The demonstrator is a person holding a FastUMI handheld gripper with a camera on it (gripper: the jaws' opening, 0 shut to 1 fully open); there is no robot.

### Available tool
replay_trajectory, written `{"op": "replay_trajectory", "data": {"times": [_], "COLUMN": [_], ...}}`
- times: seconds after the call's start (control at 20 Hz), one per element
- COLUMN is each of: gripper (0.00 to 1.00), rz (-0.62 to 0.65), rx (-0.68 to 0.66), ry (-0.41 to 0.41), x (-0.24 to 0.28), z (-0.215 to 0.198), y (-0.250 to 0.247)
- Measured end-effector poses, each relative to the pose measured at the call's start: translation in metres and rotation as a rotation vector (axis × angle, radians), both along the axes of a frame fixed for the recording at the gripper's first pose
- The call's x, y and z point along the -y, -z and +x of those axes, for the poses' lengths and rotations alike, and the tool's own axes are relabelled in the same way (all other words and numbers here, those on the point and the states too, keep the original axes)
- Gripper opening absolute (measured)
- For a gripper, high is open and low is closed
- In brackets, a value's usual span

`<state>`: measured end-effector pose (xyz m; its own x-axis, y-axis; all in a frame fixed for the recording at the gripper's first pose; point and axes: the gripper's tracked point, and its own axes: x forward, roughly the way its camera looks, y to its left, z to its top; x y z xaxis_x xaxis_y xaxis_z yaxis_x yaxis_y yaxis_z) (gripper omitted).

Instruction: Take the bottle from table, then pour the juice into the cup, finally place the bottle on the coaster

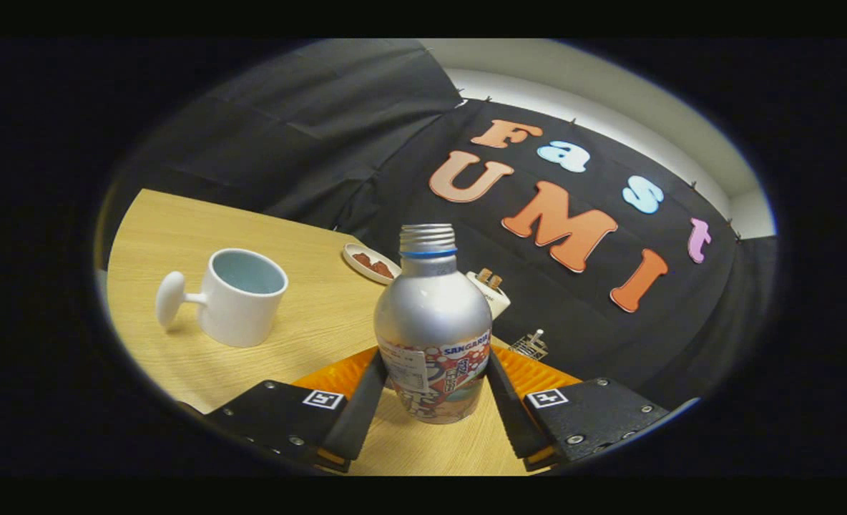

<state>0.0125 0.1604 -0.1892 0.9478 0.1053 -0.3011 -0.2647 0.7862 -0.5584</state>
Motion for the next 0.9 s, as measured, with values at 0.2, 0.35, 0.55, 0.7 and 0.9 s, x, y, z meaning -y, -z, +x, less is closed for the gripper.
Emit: {"op": "replay_trajectory", "data": {"times": [0.2,0.35,0.55,0.7,0.9], "gripper": [0.78,0.78,0.78,0.78,0.78], "rz": [-0.112,-0.187,-0.31,-0.398,-0.468], "rx": [0.044,0.08,0.122,0.173,0.2], "ry": [-0.025,-0.053,-0.108,-0.141,-0.181], "x": [-0.006,-0.014,-0.023,-0.03,-0.039], "z": [0.002,0.002,0.002,0.007,0.009], "y": [-0.002,-0.006,-0.012,-0.02,-0.021]}}
